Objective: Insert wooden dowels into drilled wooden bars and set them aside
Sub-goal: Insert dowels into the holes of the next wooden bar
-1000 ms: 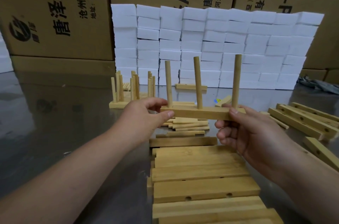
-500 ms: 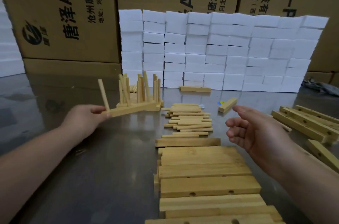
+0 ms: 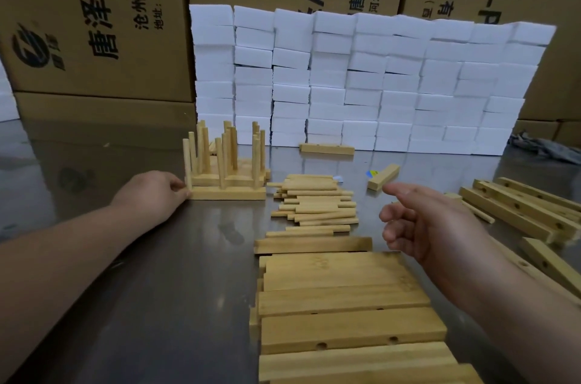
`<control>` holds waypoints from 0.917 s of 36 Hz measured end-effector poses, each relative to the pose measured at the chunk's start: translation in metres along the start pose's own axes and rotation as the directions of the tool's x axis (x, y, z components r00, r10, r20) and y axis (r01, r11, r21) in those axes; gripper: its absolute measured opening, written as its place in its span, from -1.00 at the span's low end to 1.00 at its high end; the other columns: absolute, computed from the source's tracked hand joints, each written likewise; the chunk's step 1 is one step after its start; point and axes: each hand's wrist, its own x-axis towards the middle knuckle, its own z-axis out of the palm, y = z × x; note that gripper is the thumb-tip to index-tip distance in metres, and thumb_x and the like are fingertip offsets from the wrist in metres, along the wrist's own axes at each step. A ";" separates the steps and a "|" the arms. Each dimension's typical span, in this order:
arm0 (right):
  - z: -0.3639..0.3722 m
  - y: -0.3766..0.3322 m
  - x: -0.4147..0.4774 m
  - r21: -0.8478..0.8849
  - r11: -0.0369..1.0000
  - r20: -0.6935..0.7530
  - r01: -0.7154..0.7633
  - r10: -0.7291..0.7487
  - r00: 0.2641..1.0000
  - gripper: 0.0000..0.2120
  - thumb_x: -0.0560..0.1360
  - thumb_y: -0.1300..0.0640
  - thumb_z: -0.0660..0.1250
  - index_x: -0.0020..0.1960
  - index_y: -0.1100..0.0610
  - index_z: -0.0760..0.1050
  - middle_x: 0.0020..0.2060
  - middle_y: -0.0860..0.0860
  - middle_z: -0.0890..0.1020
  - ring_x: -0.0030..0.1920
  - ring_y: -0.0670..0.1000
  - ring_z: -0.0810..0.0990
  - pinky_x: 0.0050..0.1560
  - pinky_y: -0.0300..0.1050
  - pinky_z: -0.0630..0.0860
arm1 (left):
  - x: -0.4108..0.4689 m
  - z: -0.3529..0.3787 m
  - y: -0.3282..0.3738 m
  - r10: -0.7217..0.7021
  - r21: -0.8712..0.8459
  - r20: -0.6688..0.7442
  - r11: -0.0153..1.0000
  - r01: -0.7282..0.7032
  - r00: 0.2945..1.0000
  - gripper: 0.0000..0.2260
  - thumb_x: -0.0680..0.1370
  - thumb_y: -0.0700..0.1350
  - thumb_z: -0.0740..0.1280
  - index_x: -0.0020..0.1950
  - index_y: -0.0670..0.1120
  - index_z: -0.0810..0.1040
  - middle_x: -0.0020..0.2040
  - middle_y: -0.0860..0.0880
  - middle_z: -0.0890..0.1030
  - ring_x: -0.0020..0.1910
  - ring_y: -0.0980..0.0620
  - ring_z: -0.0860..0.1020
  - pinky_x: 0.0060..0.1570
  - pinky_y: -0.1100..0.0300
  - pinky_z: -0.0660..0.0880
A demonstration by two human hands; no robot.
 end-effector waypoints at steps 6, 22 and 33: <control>-0.004 -0.003 -0.001 -0.045 0.997 -0.040 0.067 -0.068 0.997 -0.86 0.54 0.17 0.23 0.02 0.14 0.54 -0.44 0.01 0.57 -0.50 -0.05 0.50 -0.49 -0.24 0.46 | 0.011 0.007 0.001 0.023 0.050 -0.025 0.999 -0.022 0.999 -0.77 0.53 0.03 0.29 0.09 -0.04 0.61 0.08 -0.09 0.60 0.07 -0.11 0.50 -0.04 0.14 0.42; -0.002 -0.002 -0.001 -0.103 0.993 -0.083 0.050 -0.059 0.995 -0.87 0.54 0.17 0.24 0.01 0.13 0.56 -0.44 0.03 0.56 -0.49 -0.03 0.48 -0.42 -0.16 0.42 | 0.029 0.019 0.002 0.052 0.146 -0.031 0.988 -0.048 0.998 -0.69 0.56 0.05 0.23 0.23 -0.05 0.54 0.14 -0.09 0.58 0.13 -0.11 0.49 -0.05 0.14 0.39; -0.005 -0.001 0.003 -0.175 0.984 -0.134 0.034 -0.058 0.989 -0.89 0.54 0.18 0.24 -0.07 0.11 0.55 -0.48 -0.01 0.55 -0.51 -0.04 0.46 -0.47 -0.20 0.42 | 0.022 0.017 0.008 0.040 0.202 -0.081 0.979 -0.023 0.996 -0.72 0.55 0.08 0.19 0.07 -0.10 0.49 -0.05 -0.08 0.55 -0.06 -0.10 0.49 -0.21 0.13 0.38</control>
